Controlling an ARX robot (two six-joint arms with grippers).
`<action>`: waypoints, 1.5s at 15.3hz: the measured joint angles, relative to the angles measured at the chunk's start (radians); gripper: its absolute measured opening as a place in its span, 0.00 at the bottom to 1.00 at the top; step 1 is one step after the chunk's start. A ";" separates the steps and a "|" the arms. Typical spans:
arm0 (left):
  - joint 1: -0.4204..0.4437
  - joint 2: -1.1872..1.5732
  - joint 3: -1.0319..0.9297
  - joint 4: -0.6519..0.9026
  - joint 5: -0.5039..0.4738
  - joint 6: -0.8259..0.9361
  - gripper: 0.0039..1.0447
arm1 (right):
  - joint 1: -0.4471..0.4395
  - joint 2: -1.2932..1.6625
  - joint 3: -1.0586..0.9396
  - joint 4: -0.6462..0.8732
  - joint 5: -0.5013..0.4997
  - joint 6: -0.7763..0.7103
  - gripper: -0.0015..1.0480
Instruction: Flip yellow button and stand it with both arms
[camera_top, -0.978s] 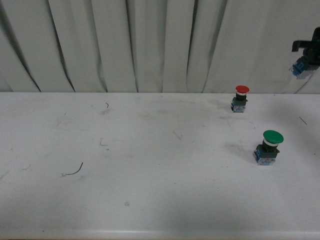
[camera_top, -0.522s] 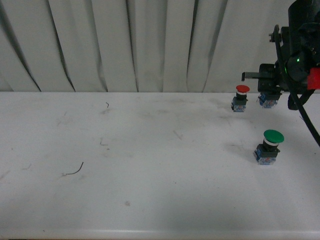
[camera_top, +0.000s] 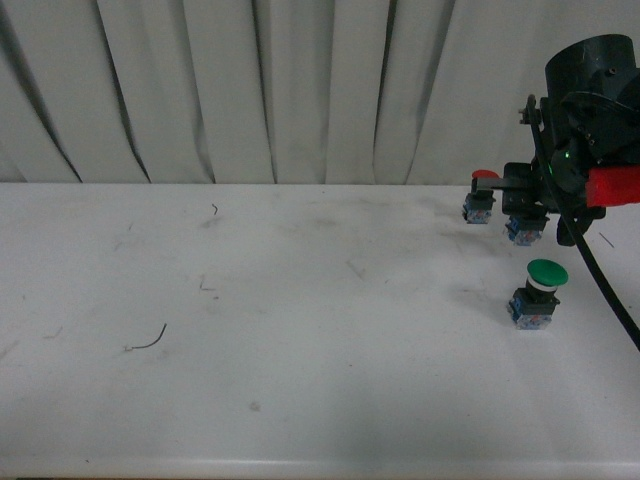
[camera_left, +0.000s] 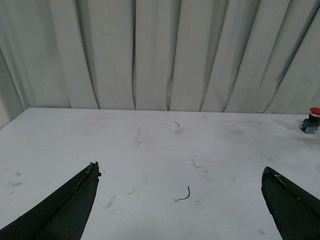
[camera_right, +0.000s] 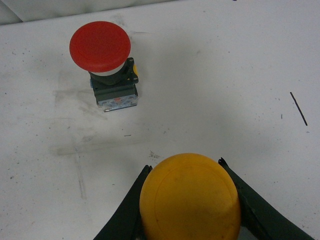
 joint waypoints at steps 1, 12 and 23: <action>0.000 0.000 0.000 0.000 0.000 0.000 0.94 | 0.000 0.007 0.010 -0.007 0.000 0.000 0.33; 0.000 0.000 0.000 0.000 0.000 0.000 0.94 | 0.052 0.067 0.064 -0.042 0.034 0.000 0.33; 0.000 0.000 0.000 0.000 0.000 0.000 0.94 | 0.051 0.089 0.063 -0.037 0.055 -0.002 0.33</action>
